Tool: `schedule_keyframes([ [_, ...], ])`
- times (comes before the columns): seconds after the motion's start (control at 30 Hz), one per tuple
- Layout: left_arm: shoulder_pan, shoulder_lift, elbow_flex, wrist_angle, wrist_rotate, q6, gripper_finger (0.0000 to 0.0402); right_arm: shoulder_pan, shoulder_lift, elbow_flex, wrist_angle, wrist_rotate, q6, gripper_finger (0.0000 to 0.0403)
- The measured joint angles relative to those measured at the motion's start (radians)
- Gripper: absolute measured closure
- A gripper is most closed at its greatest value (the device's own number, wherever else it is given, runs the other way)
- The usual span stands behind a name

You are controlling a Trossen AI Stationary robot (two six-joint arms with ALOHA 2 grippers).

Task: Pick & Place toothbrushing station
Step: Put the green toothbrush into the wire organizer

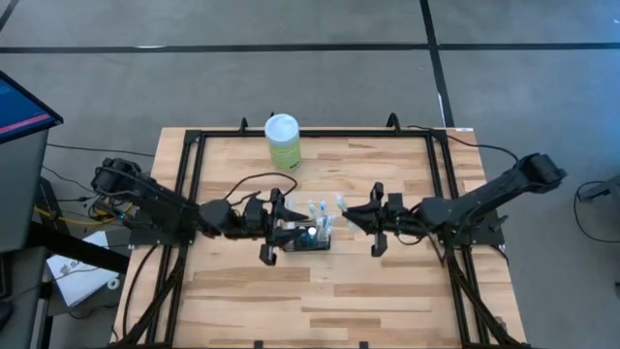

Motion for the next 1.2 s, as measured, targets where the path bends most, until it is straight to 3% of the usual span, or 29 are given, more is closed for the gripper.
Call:
schedule_keyframes([
  [0.43, 0.04, 0.0, 0.0, 0.006, 0.026, -0.02, 0.0261, -0.017, 0.221, 0.201, -0.011, -0.074, -0.054, 0.0392],
  [0.67, 0.04, 0.0, 0.0, 0.007, 0.062, -0.004, 0.0261, -0.055, 0.299, 0.261, -0.046, -0.098, -0.004, 0.0392],
  [1.2, 0.044, 0.0, 0.0, 0.011, 0.046, 0.035, 0.0261, -0.057, 0.301, 0.27, -0.06, -0.124, 0.031, 0.0392],
])
